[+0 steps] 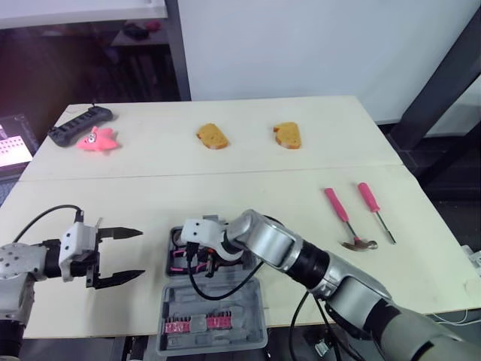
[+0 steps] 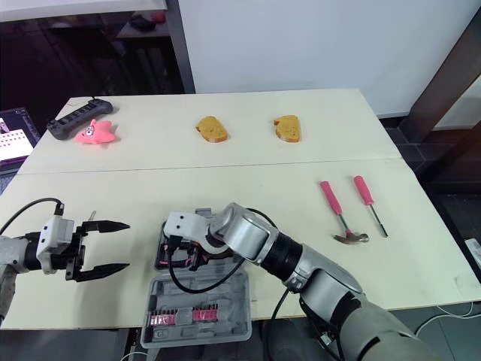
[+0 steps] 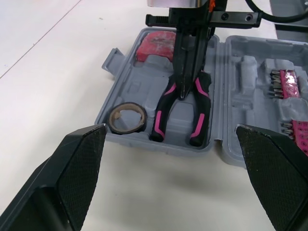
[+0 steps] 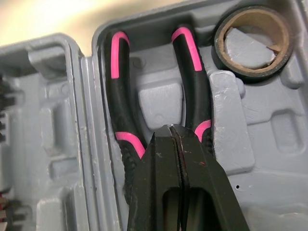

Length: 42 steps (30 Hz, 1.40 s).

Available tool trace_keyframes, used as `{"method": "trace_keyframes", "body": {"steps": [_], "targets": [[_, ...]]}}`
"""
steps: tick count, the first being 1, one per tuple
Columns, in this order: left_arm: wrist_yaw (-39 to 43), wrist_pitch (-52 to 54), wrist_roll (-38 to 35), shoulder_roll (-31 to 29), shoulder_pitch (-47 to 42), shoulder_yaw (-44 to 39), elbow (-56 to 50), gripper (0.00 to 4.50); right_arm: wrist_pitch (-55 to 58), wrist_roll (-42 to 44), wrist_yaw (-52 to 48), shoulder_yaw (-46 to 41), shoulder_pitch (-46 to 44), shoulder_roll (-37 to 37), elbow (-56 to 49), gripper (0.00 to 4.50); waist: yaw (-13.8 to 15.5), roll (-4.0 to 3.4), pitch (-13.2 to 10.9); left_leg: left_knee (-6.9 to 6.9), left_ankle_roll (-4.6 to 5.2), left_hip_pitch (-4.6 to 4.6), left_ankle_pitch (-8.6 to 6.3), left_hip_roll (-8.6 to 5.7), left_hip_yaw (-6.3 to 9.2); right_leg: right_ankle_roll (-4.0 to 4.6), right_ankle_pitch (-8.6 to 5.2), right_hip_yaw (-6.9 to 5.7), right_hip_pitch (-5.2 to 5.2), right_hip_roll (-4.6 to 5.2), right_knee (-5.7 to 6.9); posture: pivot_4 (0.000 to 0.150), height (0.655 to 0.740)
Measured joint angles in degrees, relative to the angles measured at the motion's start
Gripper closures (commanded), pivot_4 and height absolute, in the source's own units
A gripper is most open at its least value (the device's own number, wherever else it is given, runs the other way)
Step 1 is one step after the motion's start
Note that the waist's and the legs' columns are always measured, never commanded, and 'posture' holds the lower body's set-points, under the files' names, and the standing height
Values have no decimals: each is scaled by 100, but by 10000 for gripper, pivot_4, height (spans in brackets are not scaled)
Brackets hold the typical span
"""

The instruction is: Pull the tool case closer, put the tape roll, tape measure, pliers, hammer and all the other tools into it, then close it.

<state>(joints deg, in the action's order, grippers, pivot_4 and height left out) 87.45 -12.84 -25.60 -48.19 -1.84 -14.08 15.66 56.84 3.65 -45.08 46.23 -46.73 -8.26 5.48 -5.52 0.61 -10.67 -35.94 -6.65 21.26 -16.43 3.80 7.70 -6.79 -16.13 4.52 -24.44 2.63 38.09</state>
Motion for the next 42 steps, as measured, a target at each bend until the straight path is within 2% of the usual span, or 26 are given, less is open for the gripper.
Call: {"method": "trace_keyframes", "body": {"steps": [6, 10, 25, 42], "targets": [[-29, 8, -2, -1, -11, 0, -13, 0, -1314, 134, -90, -500, 520, 10, -341, 44762, -15, -3, -7, 0, 0, 13, 0, 0, 0, 0, 0, 0, -13, -1, 0, 1500, 7400], [-32, 9, -2, -1, -25, 0, -12, 0, -1719, 230, -339, -718, 578, -48, -646, 44762, -1, -2, -6, 0, 0, 12, 0, 0, 0, 0, 0, 0, -12, 0, 0, 1500, 7400], [-92, 109, 0, 0, -101, 11, -15, 0, -1683, 65, -567, -427, 879, 15, -161, 44762, 1, -3, -6, -1, 0, 12, 0, 0, 0, 0, 0, 0, -12, -1, 0, 1500, 7400], [-133, 124, -1, -1, -54, 10, -82, 0, -910, -16, -456, -381, 741, 94, 120, 44762, 29, -8, -5, -3, -1, 3, 0, -1, 0, 0, 0, 0, 2, 2, -2, 1500, 7400]]}}
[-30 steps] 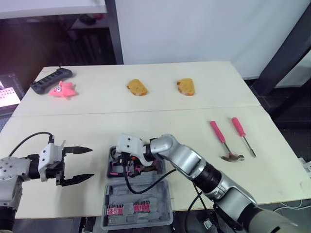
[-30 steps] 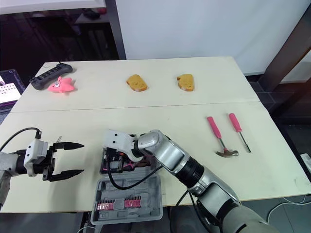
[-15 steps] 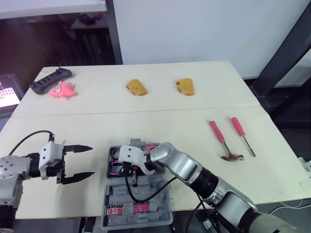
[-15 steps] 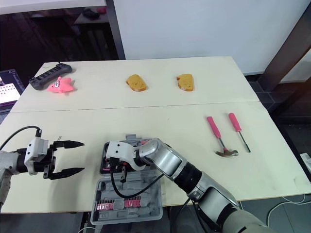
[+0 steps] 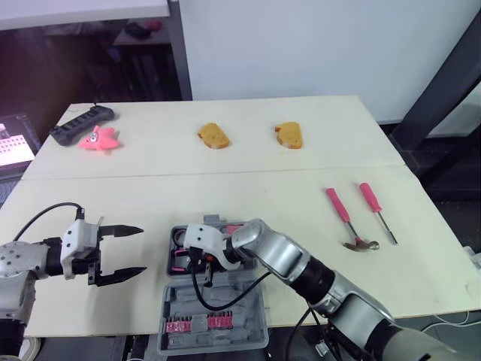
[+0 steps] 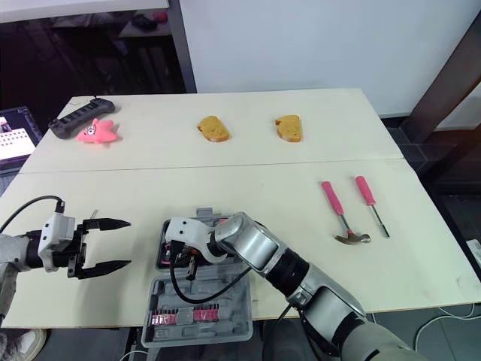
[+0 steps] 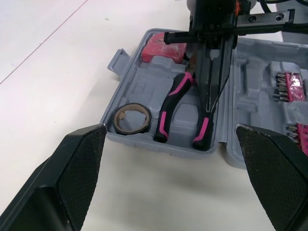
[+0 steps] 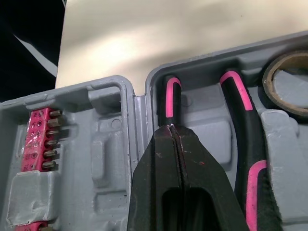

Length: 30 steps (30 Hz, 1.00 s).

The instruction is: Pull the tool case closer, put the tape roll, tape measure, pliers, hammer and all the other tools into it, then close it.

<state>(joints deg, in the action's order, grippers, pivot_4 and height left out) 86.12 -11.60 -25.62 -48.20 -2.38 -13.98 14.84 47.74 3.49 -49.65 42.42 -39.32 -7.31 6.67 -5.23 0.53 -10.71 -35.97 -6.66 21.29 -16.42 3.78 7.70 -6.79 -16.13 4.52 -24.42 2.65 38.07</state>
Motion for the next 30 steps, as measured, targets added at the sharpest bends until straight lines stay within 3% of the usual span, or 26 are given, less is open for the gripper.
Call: {"method": "trace_keyframes", "body": {"steps": [13, 19, 22, 26, 29, 30], "targets": [[-191, 383, 171, -154, 91, 117, -98, 0, -258, 209, -33, -476, 144, 7, 39, 44762, -15, -23, 6, -2, 0, 7, 0, 0, 0, -1, 0, 0, -4, -1, 0, 1500, 7400], [-337, 842, 213, -257, 369, 186, -546, 0, -357, 876, -343, -1519, 171, -545, -1551, 44762, -20, -23, 3, 5, 0, 10, 0, 1, 1, -1, -1, 0, -11, -1, -2, 1500, 7400], [-330, 1033, 188, -291, 574, 189, -716, 8357, -58, 1191, -512, -1897, 380, -1213, -2376, 45000, -7, -21, 4, 5, 0, 11, 0, 1, 1, 0, -1, 0, -9, 0, -7, 1500, 7400], [-473, 1033, 378, -286, 967, 300, -971, 29337, 367, 1459, -864, -1996, 1223, -2716, -3197, 45000, 101, -24, 0, 4, 0, 10, -1, 1, -7, 2, -2, 5, -9, 0, -16, 1500, 7400], [-692, 1008, 562, -100, 1120, 493, -1076, 44546, 342, 1351, -887, -1999, 1592, -3354, -3263, 45000, 125, -20, -3, 2, 1, 8, -1, 1, -10, 18, -11, 9, -9, -3, -20, 1500, 7400], [-796, 1011, 597, -5, 1119, 578, -1145, 44546, 263, 1232, -840, -1916, 1688, -3502, -3241, 45000, 132, -19, -4, -2, 1, 10, -1, 1, -10, 18, -11, 8, -9, -3, -20, 1500, 7400]]}}
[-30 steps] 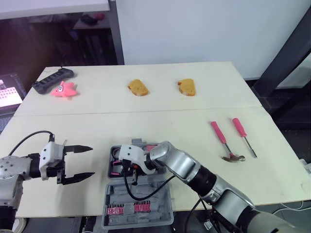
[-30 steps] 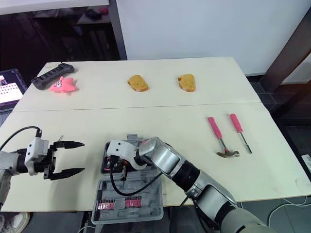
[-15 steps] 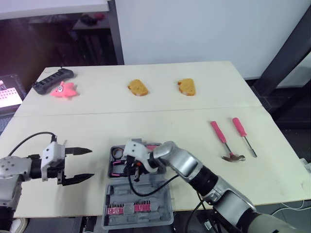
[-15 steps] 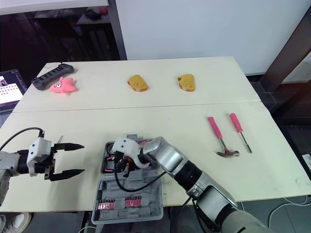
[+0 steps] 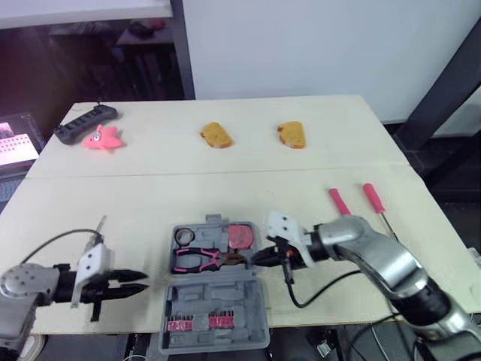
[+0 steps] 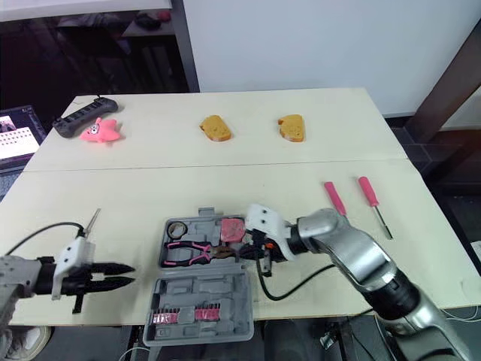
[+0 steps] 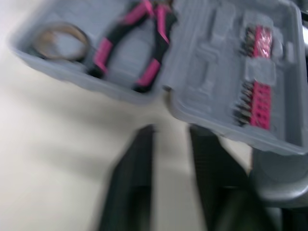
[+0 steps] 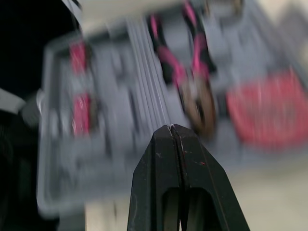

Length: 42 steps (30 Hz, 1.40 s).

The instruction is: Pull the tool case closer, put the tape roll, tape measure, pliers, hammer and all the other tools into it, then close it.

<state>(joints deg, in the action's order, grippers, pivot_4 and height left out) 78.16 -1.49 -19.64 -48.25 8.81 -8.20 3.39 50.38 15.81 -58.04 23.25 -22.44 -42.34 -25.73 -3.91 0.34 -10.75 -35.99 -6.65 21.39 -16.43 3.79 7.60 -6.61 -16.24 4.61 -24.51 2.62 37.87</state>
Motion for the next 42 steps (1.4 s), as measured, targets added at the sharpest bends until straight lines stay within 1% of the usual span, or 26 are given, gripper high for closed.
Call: {"method": "trace_keyframes", "body": {"steps": [2, 5, 10, 12, 14, 22, 25, 31, 38, 42], "targets": [[-190, -3, 115, 125, -5, 163, -53, 44546, -188, -290, 91, 239, 181, -221, 69, 45000, 5, 8, -4, -4, 0, 1, 0, 0, 0, -1, 0, 1, 1, 0, -1, 1500, 7400], [-406, -31, 317, 180, -96, 303, 8, 44546, -302, -537, 228, 446, 211, -196, 151, 45000, -6, 12, -7, -4, 0, -1, 0, 0, 0, -16, 9, 2, 1, 0, 0, 1500, 7400], [-740, -219, 657, 390, -269, 575, 227, 44546, -281, -844, 540, 777, 137, 175, 366, 45000, -1, 12, -7, -3, 0, 2, 0, -1, 0, -17, 9, 1, 2, 0, -2, 1500, 7400], [-891, -249, 776, 524, -350, 735, 332, 44546, -116, -954, 712, 912, 75, 458, 487, 45000, 2, 12, -7, -3, 0, 2, 0, -1, 0, -17, 10, 1, 2, 0, -2, 1500, 7400], [-993, -264, 847, 638, -460, 827, 351, 44546, -5, -1029, 786, 1061, 44, 541, 525, 45000, 8, 12, -7, -5, -1, 2, 0, -1, 0, -16, 10, 1, 2, 0, -1, 1500, 7400], [-1096, -237, 1047, 739, -745, 967, 510, 44546, 220, -1186, 941, 1104, -39, 678, 526, 45000, 63, 9, -3, -8, -1, -14, 1, -1, 1, -13, 11, 0, 22, 0, -1, 1500, 7400], [-1124, -229, 1167, 862, -1041, 1018, 719, 44546, 232, -1246, 1008, 1030, -127, 756, 691, 45000, 114, 10, -2, -13, -2, -18, 2, -1, 1, -1, 17, 0, 26, -1, -1, 1500, 7400], [-1089, -451, 1459, 1039, -1960, 1209, 1514, 44546, 100, -1369, 1099, 895, -479, 913, 1265, 45000, 167, 9, -2, -14, -4, -16, 15, -3, 1, 3, 22, -1, 31, 0, -1, 1500, 7400], [-1070, -1088, 1812, 1362, -3154, 1432, 3011, 44546, -260, -1554, 1138, 742, -780, 1115, 1975, 45000, 170, 5, 2, -13, -2, -22, 21, -4, 3, 0, 26, -4, 39, 1, 0, 1500, 7400], [-1071, -1376, 1898, 1465, -3383, 1451, 3454, 44546, -333, -1630, 1135, 722, -845, 1170, 2139, 45000, 161, -2, 7, -12, -2, -40, 21, -4, 3, -2, 26, -4, 58, 1, 0, 1500, 7400]]}}
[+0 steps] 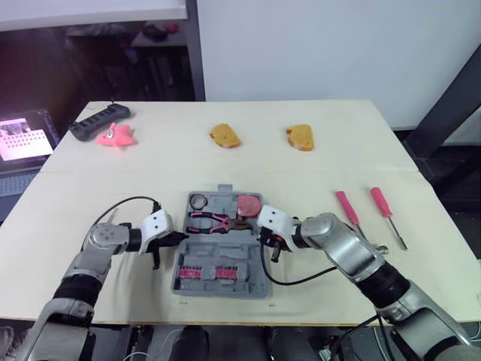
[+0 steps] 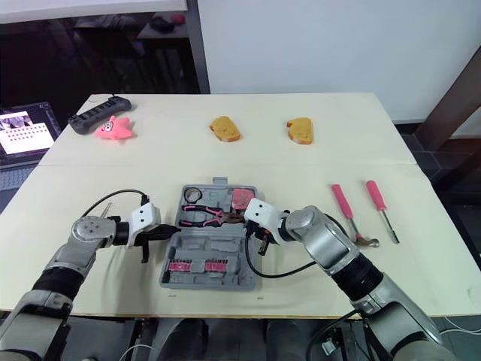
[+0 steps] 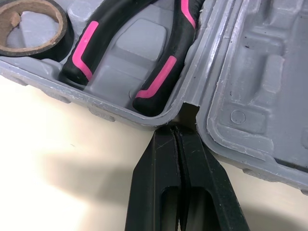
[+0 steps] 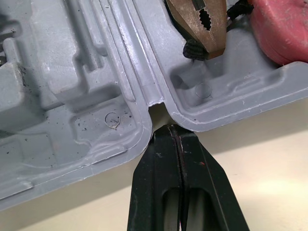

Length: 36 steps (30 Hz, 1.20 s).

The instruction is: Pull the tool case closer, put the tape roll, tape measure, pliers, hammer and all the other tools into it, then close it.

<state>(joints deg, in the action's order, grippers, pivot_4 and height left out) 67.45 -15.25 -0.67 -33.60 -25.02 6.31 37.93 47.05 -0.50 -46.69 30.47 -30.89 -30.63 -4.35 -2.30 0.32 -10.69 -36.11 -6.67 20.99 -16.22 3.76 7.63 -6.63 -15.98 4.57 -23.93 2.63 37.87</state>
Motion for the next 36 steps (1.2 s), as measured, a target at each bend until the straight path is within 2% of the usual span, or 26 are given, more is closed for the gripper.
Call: {"method": "trace_keyframes", "body": {"steps": [6, 21, 36], "targets": [[-5, -74, -4, 23, 74, -10, 10, 44546, 94, -52, -23, 6, 29, 51, -33, 45000, -3, 0, 0, 12, 0, -54, -1, 0, 0, -10, -8, 0, 51, 1, -8, 1500, 7400], [-42, 78, -108, -5, 461, -55, -525, 44546, 667, -101, 136, -94, 478, 42, -781, 45000, -13, -1, 0, 33, 3, -53, -3, 0, 0, -15, -11, 0, 55, 3, -38, 1500, 7400], [7, 273, -120, -144, 586, -47, -802, 44546, 739, -106, 188, -84, 531, 48, -891, 45000, -26, -1, 0, 52, 3, -55, -3, 0, -1, -15, -11, 0, 55, 3, -57, 1500, 7400]]}}
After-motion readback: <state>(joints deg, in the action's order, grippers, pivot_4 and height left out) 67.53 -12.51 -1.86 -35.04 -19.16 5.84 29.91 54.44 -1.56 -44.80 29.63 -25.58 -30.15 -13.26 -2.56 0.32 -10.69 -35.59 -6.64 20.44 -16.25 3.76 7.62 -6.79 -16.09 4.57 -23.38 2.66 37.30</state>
